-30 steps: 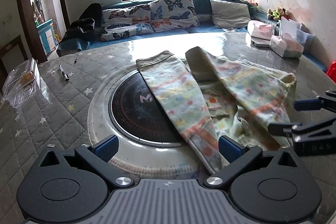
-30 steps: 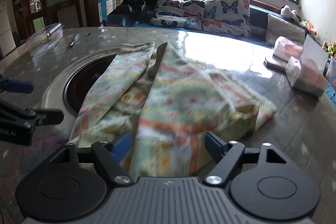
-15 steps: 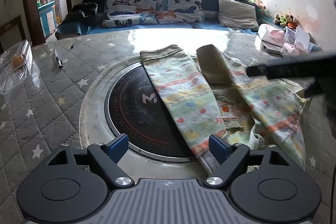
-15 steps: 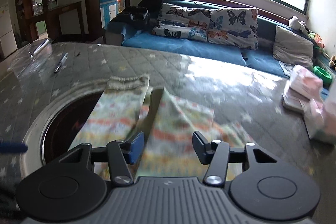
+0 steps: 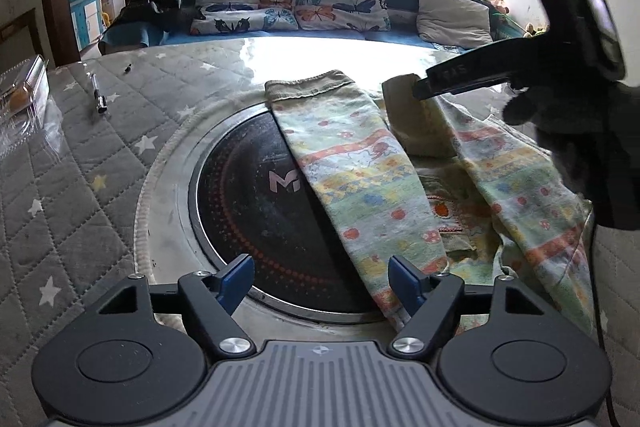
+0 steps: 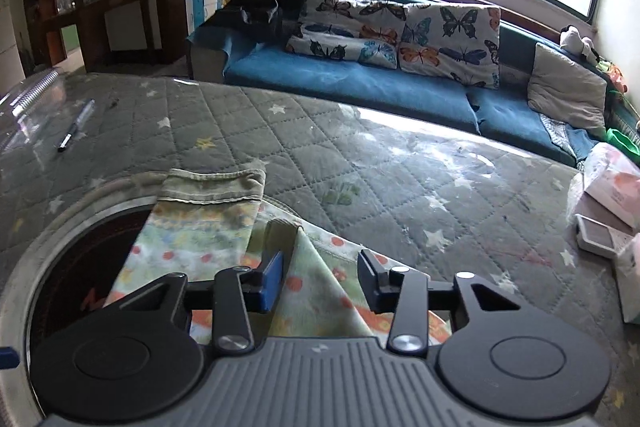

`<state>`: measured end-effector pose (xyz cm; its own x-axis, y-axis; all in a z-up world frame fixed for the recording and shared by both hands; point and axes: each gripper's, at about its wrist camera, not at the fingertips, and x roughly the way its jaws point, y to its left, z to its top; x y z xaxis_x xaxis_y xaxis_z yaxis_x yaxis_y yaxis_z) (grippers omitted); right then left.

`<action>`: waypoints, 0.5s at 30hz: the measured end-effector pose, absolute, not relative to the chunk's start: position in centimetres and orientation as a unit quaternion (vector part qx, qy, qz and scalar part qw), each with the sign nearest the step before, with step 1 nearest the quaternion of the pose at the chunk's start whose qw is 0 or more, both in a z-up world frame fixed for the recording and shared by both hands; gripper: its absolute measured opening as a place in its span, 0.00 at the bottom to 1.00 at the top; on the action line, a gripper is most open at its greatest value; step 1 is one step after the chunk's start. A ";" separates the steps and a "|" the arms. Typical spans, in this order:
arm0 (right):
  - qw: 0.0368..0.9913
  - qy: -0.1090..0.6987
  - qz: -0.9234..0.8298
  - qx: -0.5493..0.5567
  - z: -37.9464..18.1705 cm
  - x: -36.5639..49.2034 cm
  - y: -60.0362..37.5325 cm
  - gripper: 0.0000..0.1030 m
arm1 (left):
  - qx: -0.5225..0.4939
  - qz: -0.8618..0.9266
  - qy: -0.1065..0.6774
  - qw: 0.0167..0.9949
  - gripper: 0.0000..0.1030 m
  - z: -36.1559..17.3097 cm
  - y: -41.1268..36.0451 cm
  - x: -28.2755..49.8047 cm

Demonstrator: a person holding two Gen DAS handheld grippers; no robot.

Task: Fold clothes
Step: 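Close the right gripper on the edge of the striped shirt, then lift and shake the shirt with the right gripper to spread it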

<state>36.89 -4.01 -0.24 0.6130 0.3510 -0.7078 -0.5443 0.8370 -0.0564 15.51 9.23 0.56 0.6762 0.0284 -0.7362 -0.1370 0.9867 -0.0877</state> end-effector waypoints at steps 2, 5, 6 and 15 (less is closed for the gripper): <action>0.885 0.367 0.254 -0.133 -0.8 37.5 -3.6 0.28 | -0.069 0.046 0.401 0.912 0.74 0.5 9.3 15.6; 0.880 0.381 0.255 -0.122 -1.4 37.9 -3.7 0.17 | -0.072 0.046 0.404 0.911 0.74 0.3 9.4 15.6; 0.882 0.378 0.255 -0.120 -1.3 37.8 -3.9 0.15 | -0.072 0.046 0.405 0.910 0.74 0.3 9.4 15.6; 0.908 0.339 0.232 -0.080 1.5 35.8 -7.7 0.03 | -0.071 0.051 0.404 0.911 0.75 0.0 9.2 15.6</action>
<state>35.82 -7.68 1.49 0.6631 0.3672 -0.6523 -0.4761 0.8793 0.0111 15.61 9.17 0.02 0.6682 0.0360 -0.7431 -0.1506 0.9847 -0.0877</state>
